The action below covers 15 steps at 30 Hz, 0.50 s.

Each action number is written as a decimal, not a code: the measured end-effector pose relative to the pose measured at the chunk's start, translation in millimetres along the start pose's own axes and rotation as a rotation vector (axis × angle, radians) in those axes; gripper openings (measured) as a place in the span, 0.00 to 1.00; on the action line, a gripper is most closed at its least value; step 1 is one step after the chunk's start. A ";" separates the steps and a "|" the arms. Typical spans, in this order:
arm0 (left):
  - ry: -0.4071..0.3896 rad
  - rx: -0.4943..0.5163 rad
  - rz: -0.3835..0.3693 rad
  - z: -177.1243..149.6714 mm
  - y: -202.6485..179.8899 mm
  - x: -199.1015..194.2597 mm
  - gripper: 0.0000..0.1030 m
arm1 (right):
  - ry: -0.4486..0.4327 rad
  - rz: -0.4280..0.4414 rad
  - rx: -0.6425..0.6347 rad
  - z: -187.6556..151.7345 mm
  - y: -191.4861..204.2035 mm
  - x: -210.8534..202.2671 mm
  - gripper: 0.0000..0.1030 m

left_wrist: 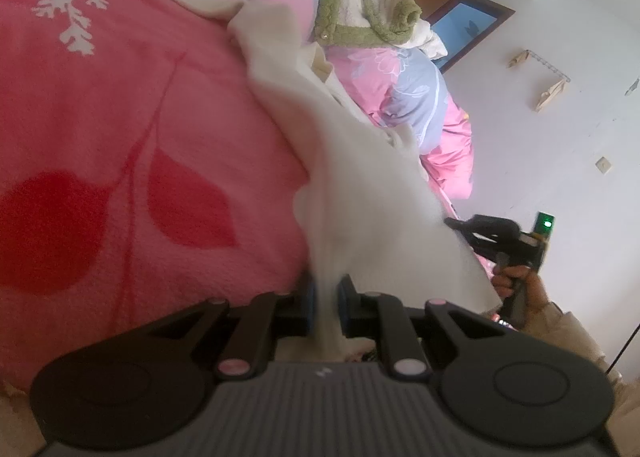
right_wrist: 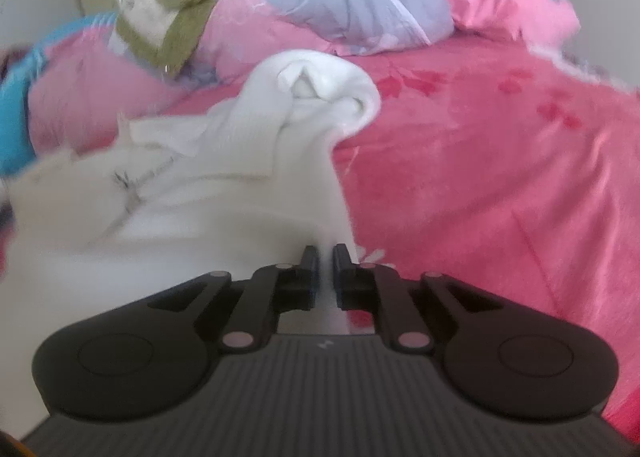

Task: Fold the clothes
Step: 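Grasp the sweater sleeve with the right gripper and lift it while the left gripper holds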

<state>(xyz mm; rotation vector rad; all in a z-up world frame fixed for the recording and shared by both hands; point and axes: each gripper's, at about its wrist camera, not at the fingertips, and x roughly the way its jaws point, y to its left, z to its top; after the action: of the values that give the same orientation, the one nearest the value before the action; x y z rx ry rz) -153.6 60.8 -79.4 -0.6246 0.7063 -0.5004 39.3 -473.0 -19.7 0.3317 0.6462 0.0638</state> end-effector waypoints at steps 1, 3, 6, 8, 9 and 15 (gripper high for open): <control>0.000 0.000 0.000 0.1 0.0 0.1 0.14 | 0.007 0.028 0.067 2.5 -8.3 -5.6 0.27; 0.001 -0.001 -0.001 0.3 0.4 0.0 0.14 | 0.020 0.061 0.195 0.4 -27.9 -21.7 0.52; 0.003 -0.004 -0.002 0.8 0.9 0.3 0.14 | 0.063 0.119 0.332 -10.2 -50.9 -42.9 0.53; 0.003 -0.007 -0.002 0.8 1.4 -0.2 0.14 | 0.102 0.161 0.401 -20.0 -63.5 -55.7 0.53; 0.004 -0.007 -0.001 0.8 1.6 -0.6 0.14 | 0.118 0.180 0.414 -25.5 -66.3 -61.3 0.53; 0.004 -0.002 0.015 0.5 -0.9 -1.3 0.14 | 0.194 0.223 0.244 -49.0 -40.6 -83.6 0.49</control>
<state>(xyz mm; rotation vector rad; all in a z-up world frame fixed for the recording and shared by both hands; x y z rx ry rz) -154.3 61.1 -77.9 -0.6203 0.7150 -0.4869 -58.7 -510.9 -20.9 0.6382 0.8092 0.2338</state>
